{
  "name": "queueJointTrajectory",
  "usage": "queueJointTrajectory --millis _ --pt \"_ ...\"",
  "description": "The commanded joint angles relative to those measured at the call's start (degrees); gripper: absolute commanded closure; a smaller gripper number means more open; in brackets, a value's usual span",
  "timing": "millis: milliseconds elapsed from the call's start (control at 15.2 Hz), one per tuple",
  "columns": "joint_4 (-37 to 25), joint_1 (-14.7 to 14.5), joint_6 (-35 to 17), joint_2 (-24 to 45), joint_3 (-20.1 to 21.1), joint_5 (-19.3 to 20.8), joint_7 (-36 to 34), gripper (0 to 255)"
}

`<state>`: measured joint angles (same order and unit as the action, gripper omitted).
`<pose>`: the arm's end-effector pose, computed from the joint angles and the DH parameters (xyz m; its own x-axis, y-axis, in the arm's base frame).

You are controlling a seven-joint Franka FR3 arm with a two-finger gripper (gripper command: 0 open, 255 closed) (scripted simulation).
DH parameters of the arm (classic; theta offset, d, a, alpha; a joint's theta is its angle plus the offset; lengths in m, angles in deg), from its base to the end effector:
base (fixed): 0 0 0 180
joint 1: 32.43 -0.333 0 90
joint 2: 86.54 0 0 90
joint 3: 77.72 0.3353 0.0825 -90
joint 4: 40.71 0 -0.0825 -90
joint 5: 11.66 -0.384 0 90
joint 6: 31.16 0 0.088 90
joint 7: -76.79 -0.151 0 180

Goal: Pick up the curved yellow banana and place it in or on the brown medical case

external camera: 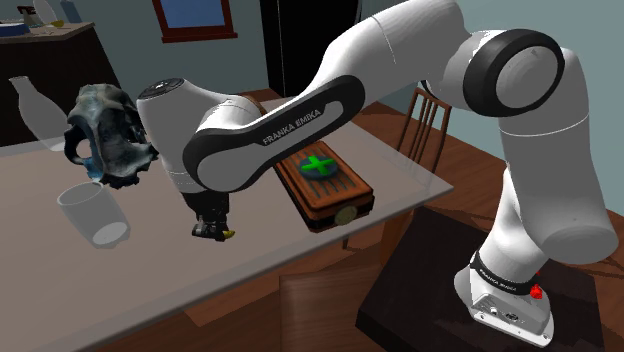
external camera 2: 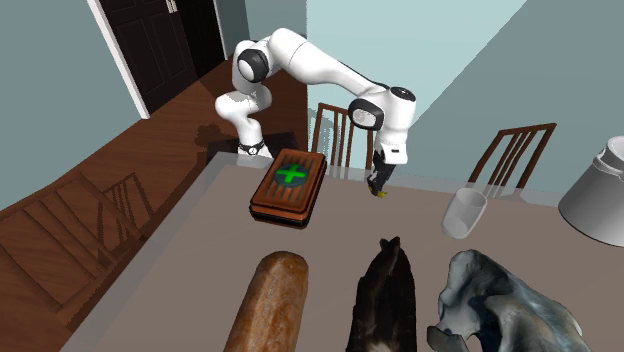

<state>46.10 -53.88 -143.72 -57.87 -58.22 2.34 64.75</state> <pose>0.5621 0.4123 0.3570 0.8453 0.5342 -0.0080 0.5335 -0.8432 0.0657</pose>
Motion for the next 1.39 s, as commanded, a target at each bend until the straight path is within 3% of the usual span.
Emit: queueJointTrajectory --millis 0,1320 --pt "0.0 0.0 0.0 0.0 0.0 0.0 0.0 255" --pt "-11.4 -0.7 13.4 -2.2 0.7 -1.3 1.8 255"
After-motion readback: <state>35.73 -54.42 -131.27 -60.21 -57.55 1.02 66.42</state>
